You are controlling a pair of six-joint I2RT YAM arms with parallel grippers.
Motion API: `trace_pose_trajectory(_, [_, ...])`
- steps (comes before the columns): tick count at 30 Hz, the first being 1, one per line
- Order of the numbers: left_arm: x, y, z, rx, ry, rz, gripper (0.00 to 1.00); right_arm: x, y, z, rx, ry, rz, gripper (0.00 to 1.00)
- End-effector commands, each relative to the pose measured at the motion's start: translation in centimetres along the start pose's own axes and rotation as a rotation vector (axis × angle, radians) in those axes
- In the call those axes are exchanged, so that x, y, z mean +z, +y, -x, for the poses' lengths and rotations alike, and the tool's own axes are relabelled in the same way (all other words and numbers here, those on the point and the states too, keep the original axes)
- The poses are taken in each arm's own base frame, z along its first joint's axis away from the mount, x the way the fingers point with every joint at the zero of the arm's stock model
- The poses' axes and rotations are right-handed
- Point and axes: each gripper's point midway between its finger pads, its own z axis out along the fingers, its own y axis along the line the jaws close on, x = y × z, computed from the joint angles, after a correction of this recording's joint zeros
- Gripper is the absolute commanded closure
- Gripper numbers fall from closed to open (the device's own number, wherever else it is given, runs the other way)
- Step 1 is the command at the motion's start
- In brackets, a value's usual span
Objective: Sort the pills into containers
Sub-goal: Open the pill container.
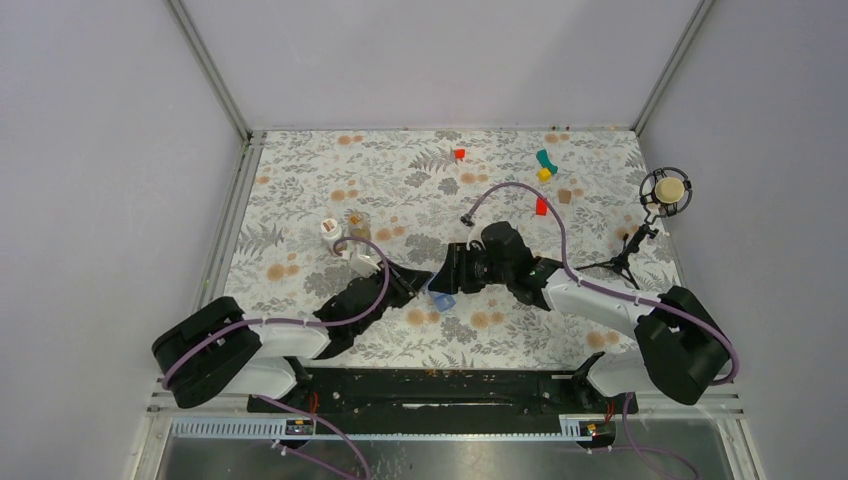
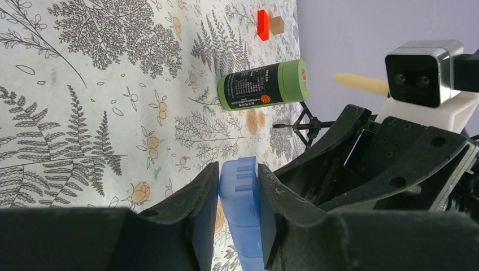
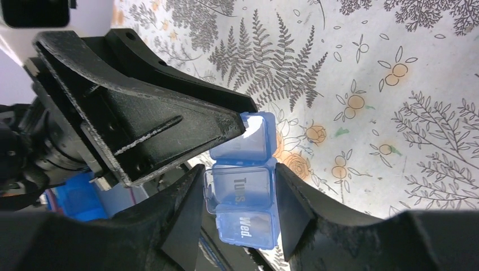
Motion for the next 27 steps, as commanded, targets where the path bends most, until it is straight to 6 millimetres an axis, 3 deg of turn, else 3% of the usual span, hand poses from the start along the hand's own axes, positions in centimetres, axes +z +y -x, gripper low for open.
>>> trace_pose_trajectory(1, [-0.4, -2.3, 1.0, -0.025, -0.020, -0.069, 1.00, -0.9, -1.1, 1.6, 0.086, -0.084, -0.014, 0.46])
trace_pose_trajectory(7, [-0.6, -3.1, 1.4, -0.027, -0.020, -0.076, 1.00, -1.4, -3.0, 1.8, 0.087, -0.131, -0.100, 0.31])
trace_pose_trajectory(11, [-0.8, -3.5, 1.7, -0.025, -0.020, -0.086, 1.00, -1.7, -4.1, 1.9, 0.068, -0.148, -0.156, 0.33])
trace_pose_trajectory(18, [-1.0, -3.5, 1.8, -0.023, -0.024, -0.090, 1.00, -1.9, -3.6, 2.3, 0.053, -0.172, -0.132, 0.85])
trace_pose_trajectory(21, [-1.1, -3.7, 1.8, -0.017, -0.022, -0.103, 1.00, -2.0, -3.4, 2.4, 0.059, -0.178, -0.120, 0.91])
trace_pose_trajectory(22, [-1.2, -3.7, 1.8, -0.016, -0.024, -0.106, 1.00, -2.0, -3.1, 2.5, 0.060, -0.180, -0.100, 0.86])
trace_pose_trajectory(25, [-1.3, -3.6, 1.9, -0.017, -0.027, -0.107, 1.00, -2.1, -2.5, 2.5, 0.071, -0.196, -0.061, 0.52])
trace_pose_trajectory(27, [-1.3, -3.5, 1.9, -0.017, -0.028, -0.107, 1.00, -2.3, -2.2, 2.7, 0.087, -0.218, -0.036, 0.34])
